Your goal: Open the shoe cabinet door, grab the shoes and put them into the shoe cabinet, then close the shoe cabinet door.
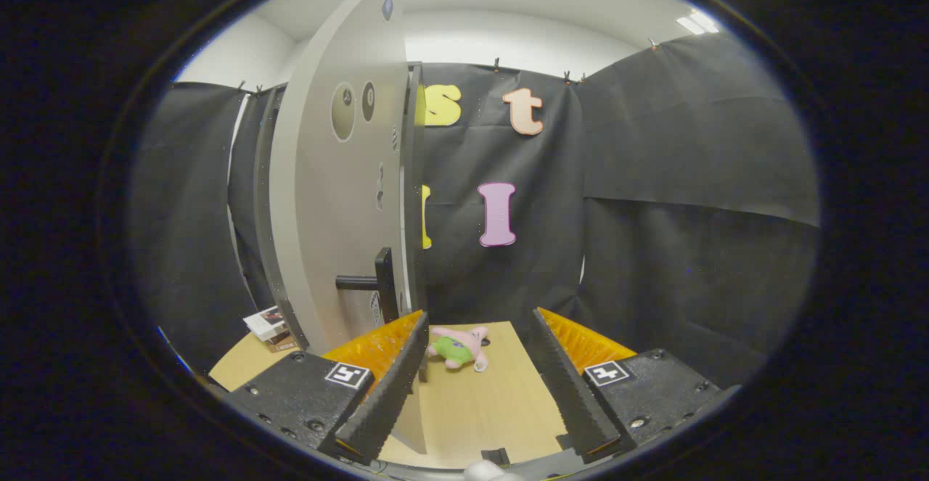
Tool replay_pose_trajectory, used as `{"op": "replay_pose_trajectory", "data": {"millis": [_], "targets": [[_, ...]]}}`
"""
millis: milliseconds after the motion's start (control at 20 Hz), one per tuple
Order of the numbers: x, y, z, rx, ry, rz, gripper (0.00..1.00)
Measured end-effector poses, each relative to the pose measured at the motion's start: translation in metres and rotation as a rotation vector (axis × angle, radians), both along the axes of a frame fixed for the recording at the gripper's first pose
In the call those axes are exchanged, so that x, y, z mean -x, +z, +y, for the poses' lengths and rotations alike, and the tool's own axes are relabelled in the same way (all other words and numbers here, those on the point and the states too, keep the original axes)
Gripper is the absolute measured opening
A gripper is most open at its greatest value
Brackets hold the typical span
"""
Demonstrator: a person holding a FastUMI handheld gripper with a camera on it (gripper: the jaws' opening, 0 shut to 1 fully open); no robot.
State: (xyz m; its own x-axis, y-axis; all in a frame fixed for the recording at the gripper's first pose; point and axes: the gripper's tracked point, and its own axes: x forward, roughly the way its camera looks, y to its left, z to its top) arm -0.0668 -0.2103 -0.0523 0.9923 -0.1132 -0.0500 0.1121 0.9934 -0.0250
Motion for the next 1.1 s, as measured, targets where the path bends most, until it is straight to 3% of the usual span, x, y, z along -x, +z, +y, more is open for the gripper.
{"op": "replay_pose_trajectory", "data": {"millis": [450,1100], "targets": [[0.004,-0.002,0.019,-0.033,-0.022,-0.008,0.93],[0.006,-0.003,0.115,-0.013,0.043,-0.013,0.93]]}}
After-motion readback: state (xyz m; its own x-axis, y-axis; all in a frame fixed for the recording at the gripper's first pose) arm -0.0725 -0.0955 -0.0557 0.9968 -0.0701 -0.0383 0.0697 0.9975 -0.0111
